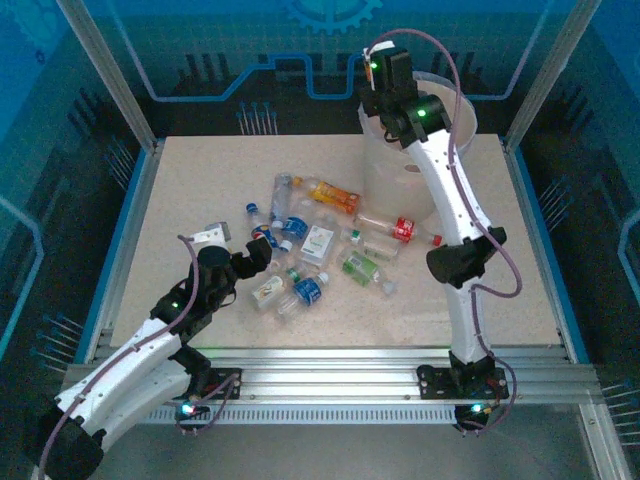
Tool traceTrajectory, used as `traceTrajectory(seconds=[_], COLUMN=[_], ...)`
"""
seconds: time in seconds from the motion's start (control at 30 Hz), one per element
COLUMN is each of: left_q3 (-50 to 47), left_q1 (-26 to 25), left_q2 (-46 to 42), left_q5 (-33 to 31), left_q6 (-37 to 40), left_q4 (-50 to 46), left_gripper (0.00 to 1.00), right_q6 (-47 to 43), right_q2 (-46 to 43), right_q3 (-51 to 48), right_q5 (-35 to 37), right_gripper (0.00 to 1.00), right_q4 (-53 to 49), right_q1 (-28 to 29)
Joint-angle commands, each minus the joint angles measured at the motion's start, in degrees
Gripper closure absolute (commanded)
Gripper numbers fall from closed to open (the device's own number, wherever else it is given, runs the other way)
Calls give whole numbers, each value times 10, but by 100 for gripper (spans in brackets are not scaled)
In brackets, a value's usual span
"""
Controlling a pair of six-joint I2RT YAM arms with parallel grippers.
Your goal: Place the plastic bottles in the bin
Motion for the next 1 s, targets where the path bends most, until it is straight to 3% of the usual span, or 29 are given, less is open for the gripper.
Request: traceTrajectory(seconds=[0.0, 0.53, 0.97], left_q3=[-1, -2, -2], left_q1=[3, 3, 3], left_q2=[-3, -2, -4], left_q5=[10, 15, 18], left_q6=[8, 9, 2], left_q4=[0, -2, -9], left_gripper=[1, 1, 1], right_q6=[-18, -19, -42], right_q2=[18, 26, 37], right_q3=[7, -121, -162], right_q5=[-12, -74, -100], right_gripper=[72, 72, 52], right_q4=[-8, -22, -73], right_q1=[-23, -111, -125])
